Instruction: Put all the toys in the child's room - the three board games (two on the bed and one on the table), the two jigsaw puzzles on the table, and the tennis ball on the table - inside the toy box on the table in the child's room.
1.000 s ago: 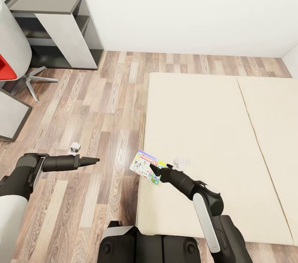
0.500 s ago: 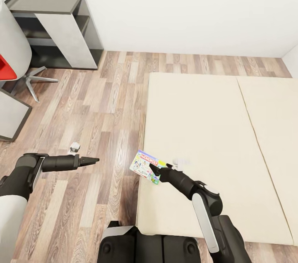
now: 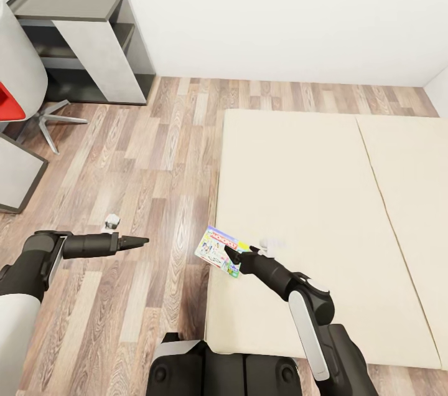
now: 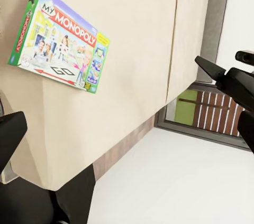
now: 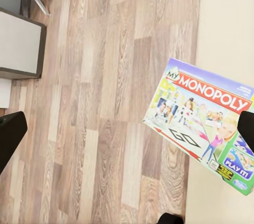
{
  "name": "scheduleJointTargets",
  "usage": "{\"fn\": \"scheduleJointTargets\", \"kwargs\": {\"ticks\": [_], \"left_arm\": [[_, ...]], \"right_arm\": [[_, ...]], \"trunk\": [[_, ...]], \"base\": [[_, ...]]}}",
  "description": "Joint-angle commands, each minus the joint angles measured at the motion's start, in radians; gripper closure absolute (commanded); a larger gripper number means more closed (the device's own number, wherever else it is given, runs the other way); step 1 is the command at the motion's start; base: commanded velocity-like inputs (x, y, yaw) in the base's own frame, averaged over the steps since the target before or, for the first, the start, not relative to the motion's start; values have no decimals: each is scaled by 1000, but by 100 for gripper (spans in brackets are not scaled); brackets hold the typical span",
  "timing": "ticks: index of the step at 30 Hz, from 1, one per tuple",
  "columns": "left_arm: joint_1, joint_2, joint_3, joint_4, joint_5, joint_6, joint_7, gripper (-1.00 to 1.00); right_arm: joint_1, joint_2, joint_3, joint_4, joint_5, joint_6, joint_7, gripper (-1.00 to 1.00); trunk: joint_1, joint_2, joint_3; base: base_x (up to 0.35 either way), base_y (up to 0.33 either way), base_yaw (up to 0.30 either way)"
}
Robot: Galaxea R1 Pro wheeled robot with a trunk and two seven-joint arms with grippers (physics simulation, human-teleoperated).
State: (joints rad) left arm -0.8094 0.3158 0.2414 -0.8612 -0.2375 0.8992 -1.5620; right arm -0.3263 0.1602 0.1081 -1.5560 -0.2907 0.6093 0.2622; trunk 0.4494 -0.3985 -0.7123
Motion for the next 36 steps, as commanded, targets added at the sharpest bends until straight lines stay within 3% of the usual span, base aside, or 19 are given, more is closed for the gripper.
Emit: {"fn": "scheduleJointTargets", "kwargs": {"ticks": [1, 15, 17, 36], "left_arm": [[-1, 0, 2, -1, -10, 10, -9, -100], [-1, 1, 4, -1, -8, 10, -9, -100], [-1, -6, 4, -1, -6, 7, -9, -100], [-1, 2, 3, -1, -2, 7, -9, -100]], "right_arm": [[0, 1, -1, -1, -2, 6, 2, -100], [0, 4, 1, 1, -2, 6, 2, -100], [-1, 14, -11, 12, 3, 14, 13, -100], [0, 4, -14, 39, -6, 15, 8, -100]], "trunk": [[1, -2, -1], [1, -2, -1], [1, -2, -1], [1, -2, -1]], "base": [[0, 0, 0], [0, 22, 0], [0, 0, 0], [0, 0, 0]]}}
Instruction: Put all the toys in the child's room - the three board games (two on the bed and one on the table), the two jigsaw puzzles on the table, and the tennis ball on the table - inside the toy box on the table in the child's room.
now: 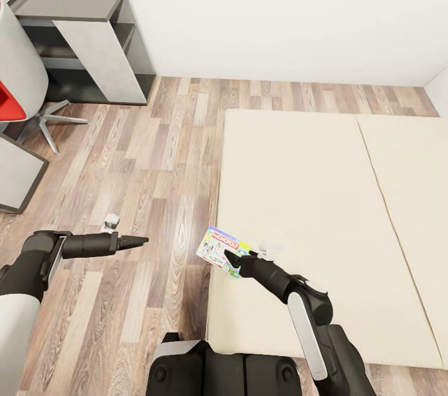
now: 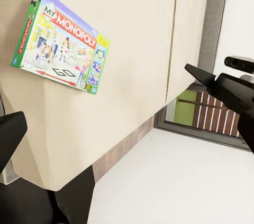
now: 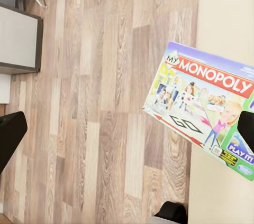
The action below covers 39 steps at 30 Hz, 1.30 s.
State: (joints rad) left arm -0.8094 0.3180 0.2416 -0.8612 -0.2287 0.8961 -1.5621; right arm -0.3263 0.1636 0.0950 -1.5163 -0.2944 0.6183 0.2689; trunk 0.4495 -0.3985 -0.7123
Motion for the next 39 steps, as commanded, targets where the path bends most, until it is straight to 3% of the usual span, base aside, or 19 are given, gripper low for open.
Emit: {"fn": "scheduleJointTargets", "kwargs": {"ticks": [1, 39], "left_arm": [[-1, 0, 2, -1, -10, 10, -9, -100], [-1, 3, 4, -1, -9, 10, -9, -100]], "right_arm": [[0, 1, -2, -1, -3, 6, 1, -100], [0, 1, 0, -2, -3, 5, 1, -100]], "trunk": [[1, -2, -1], [1, -2, 18]], "base": [[0, 0, 0], [0, 12, -6]]}}
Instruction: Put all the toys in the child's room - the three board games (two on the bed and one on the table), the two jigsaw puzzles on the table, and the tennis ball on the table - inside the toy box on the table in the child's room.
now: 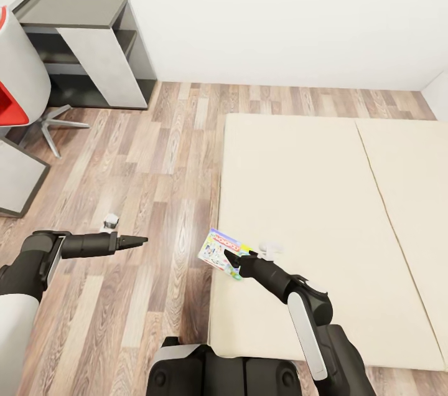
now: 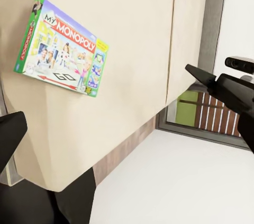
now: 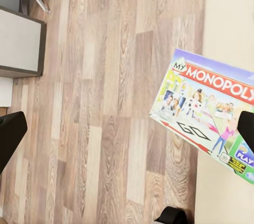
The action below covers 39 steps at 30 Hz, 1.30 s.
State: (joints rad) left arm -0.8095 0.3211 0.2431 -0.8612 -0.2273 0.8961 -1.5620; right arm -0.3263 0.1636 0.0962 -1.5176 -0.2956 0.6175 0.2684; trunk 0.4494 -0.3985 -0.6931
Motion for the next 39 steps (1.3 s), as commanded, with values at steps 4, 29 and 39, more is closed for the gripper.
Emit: {"fn": "scheduleJointTargets", "kwargs": {"ticks": [4, 29, 39], "left_arm": [[0, 0, 2, -1, -10, 10, -9, -100], [-1, 0, 2, -1, -10, 10, -9, -100], [0, 0, 2, -1, -10, 10, -9, -100]], "right_arm": [[0, 2, -1, -1, -2, 5, 2, -100], [0, 4, 2, -1, -1, -2, 2, -100], [-1, 5, 3, -1, 3, -2, 1, -100]], "trunk": [[1, -2, 2], [1, -2, 38], [1, -2, 46]], "base": [[0, 0, -137], [0, 0, -95], [0, 0, 9]]}}
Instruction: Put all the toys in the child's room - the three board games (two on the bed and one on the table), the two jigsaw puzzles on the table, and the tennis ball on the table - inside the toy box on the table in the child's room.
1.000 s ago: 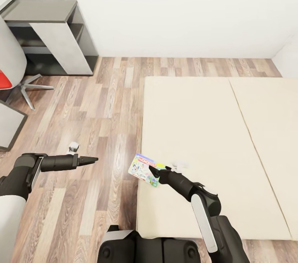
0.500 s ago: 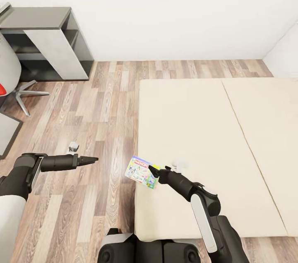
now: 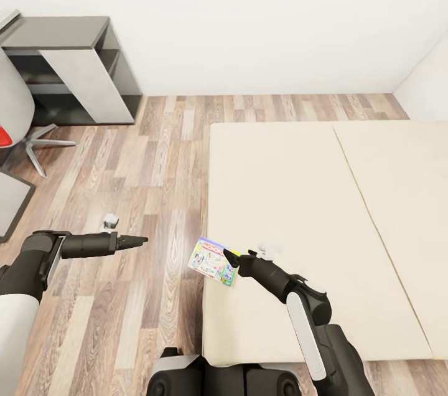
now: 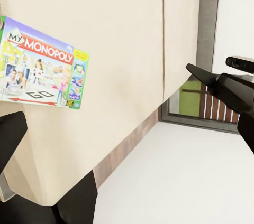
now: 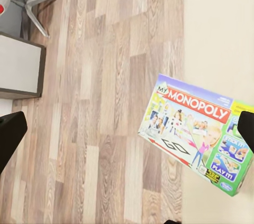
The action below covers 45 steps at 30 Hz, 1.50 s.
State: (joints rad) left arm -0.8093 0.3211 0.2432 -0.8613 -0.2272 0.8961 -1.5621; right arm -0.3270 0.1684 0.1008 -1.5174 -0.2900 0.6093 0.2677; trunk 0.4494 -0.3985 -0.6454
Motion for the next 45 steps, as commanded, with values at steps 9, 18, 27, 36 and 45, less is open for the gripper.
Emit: {"fn": "scheduleJointTargets", "kwargs": {"ticks": [9, 18, 27, 36, 45], "left_arm": [[-1, 0, 2, -1, -11, 10, -9, -100], [-1, 0, 2, -1, -11, 10, -9, -100], [-1, 0, 3, -1, -11, 10, -9, -100], [-1, 0, 3, -1, -11, 10, -9, -100], [-1, 1, 3, -1, -11, 10, -9, -100]], "right_arm": [[0, 1, 0, -1, 0, 6, 1, -100], [0, 2, 0, -1, 2, 6, 1, -100], [0, 2, 2, -1, 3, 6, 1, -100], [0, 3, 2, -1, -2, 6, 1, -100], [0, 3, 2, -1, -3, 5, 1, -100]], "trunk": [[1, -2, 8], [1, -2, 22], [1, -2, 36], [1, -2, 50], [1, -2, 64]], "base": [[0, 0, 72], [0, 0, 81], [0, 0, 79], [0, 0, 71], [0, 0, -93]]}}
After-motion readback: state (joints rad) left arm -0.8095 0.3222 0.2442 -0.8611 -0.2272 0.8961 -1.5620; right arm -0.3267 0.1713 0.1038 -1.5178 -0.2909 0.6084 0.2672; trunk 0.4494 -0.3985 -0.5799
